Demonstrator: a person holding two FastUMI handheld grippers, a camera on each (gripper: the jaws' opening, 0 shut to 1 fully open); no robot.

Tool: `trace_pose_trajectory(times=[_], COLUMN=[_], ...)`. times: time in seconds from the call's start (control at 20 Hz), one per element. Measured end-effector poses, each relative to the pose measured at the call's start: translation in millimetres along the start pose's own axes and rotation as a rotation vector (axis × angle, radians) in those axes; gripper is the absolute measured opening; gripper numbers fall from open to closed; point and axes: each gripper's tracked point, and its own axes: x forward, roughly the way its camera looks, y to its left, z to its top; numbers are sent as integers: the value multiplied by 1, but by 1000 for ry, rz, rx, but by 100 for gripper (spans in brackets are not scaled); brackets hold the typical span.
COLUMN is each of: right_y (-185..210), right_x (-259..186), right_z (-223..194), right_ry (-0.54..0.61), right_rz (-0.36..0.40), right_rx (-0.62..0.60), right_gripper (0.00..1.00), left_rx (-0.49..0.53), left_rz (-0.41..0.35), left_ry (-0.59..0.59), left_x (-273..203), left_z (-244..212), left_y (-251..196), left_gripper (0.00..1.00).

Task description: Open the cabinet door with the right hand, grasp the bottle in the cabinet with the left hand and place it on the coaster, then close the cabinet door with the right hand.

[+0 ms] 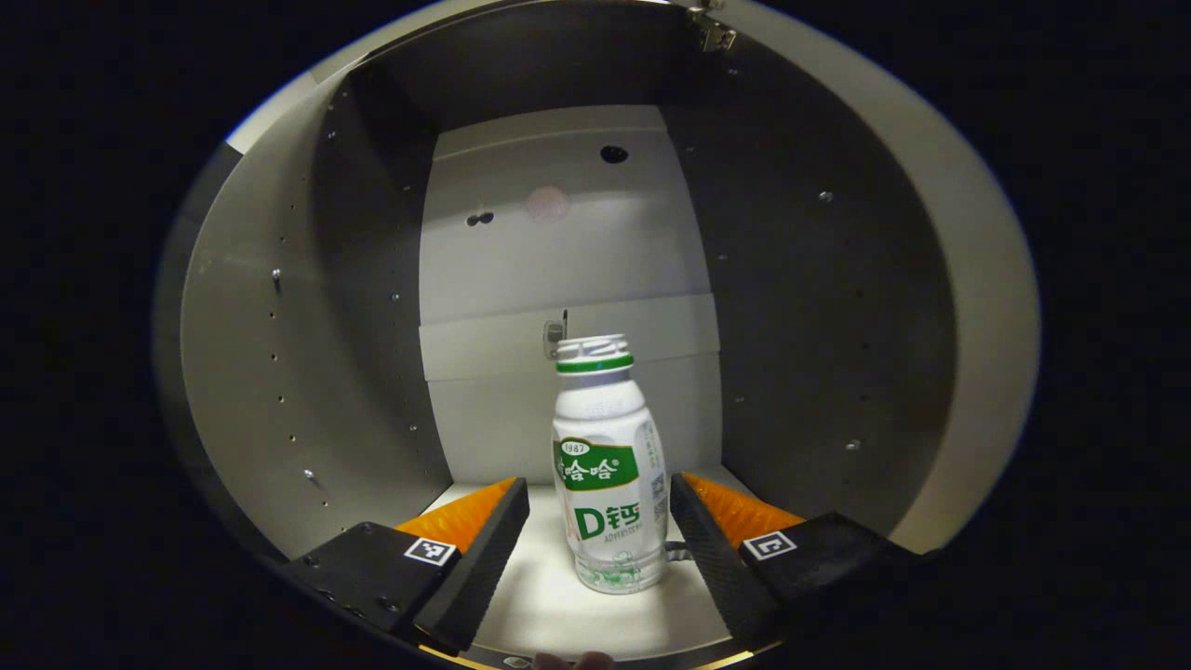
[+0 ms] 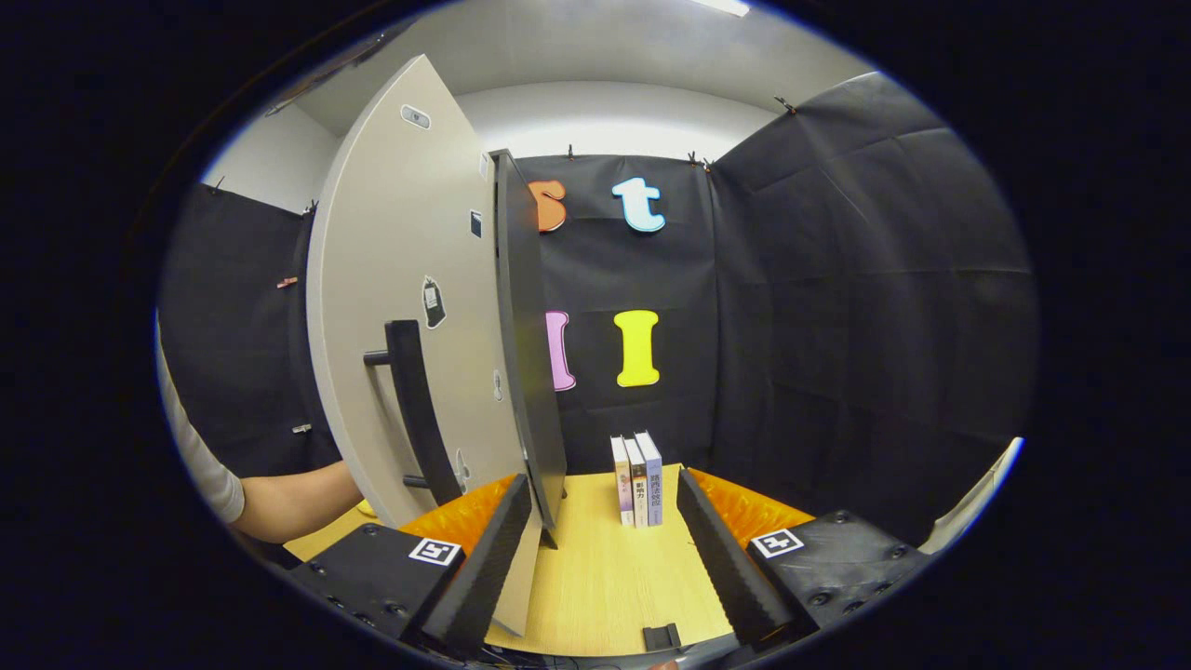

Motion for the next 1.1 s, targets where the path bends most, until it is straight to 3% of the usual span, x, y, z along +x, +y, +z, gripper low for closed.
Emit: trace_pose_trajectory(times=[0.1, 0.2, 0.3, 0.5, 1.1], right_y=[-6, -7, -7, -3, 27], right_x=[2, 3, 3, 1, -3], right_z=[-2, -4, -5, -3, 10], right_ry=[4, 8, 10, 0, -33], right_rz=[-14, -21, -26, -22, 6], right_rx=[0, 0, 1, 18, 35], right_gripper=[100, 95, 95, 95, 95], left_rx=[-23, -41, -42, -49, -49], left_rz=[-2, -3, -7, -19, -39], left_ry=[16, 14, 18, 8, -83], left_x=[12, 19, 20, 5, -159], left_z=[-5, -2, -2, 7, 39], left_y=[0, -3, -5, 1, 108], left_gripper=[93, 95, 78, 75, 75])
